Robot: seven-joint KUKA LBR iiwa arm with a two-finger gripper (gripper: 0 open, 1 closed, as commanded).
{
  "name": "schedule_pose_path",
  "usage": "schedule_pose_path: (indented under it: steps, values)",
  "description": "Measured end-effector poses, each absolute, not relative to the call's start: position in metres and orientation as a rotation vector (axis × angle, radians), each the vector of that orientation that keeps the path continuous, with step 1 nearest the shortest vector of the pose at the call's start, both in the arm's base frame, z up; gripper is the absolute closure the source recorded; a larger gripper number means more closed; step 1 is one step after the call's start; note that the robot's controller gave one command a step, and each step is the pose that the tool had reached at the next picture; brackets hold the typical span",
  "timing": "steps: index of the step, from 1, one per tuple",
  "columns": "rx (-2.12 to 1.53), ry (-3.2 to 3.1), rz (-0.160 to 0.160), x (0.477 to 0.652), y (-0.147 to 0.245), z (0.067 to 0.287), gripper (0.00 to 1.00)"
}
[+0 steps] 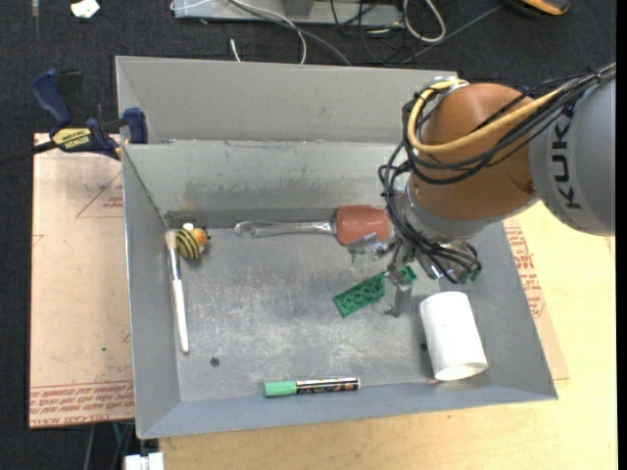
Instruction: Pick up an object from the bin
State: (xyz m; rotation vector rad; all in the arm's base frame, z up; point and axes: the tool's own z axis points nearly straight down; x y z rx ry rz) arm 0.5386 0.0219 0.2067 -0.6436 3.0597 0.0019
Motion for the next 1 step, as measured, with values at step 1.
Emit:
schedule_pose_path:
  steps: [1]
  values:
    - [-0.641, 3.052, -0.001, 0.5403, 0.0219, 0.2440, 1.00]
